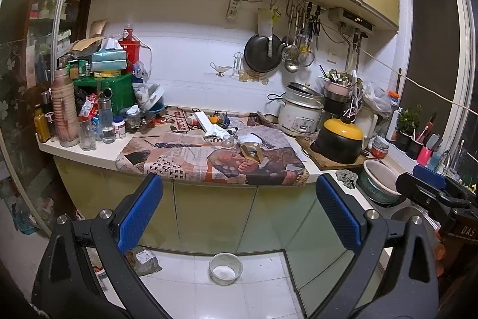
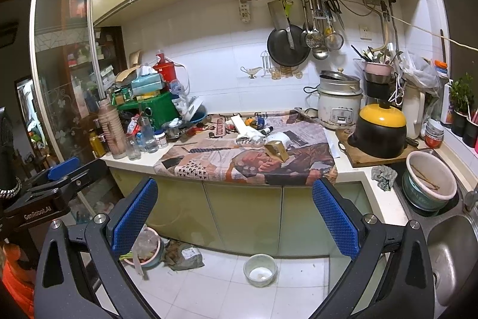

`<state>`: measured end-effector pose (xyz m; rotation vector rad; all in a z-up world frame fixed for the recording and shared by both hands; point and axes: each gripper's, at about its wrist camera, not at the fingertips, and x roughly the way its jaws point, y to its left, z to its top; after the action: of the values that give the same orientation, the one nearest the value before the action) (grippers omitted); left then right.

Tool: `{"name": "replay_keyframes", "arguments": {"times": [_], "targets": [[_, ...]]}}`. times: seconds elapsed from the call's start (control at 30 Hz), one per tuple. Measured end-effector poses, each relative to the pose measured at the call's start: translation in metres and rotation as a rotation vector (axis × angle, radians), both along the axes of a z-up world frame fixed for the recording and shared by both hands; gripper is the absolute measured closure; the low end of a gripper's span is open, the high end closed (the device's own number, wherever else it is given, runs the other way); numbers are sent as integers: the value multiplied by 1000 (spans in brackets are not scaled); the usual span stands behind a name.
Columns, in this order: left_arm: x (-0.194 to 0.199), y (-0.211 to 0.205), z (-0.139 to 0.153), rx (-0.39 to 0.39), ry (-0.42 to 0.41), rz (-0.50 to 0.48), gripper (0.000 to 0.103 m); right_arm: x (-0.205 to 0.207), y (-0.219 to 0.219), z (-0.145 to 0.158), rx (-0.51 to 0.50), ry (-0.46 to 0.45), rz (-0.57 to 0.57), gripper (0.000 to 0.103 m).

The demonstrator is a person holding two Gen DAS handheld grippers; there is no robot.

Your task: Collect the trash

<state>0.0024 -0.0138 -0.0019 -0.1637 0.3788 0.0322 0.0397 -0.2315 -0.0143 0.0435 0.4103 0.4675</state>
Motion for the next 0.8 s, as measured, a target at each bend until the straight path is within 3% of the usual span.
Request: {"name": "replay_keyframes", "arguments": {"times": [0.8], "targets": [[8, 5, -2, -12, 3, 19, 0, 15, -2, 0, 14, 3, 34, 0]]}}
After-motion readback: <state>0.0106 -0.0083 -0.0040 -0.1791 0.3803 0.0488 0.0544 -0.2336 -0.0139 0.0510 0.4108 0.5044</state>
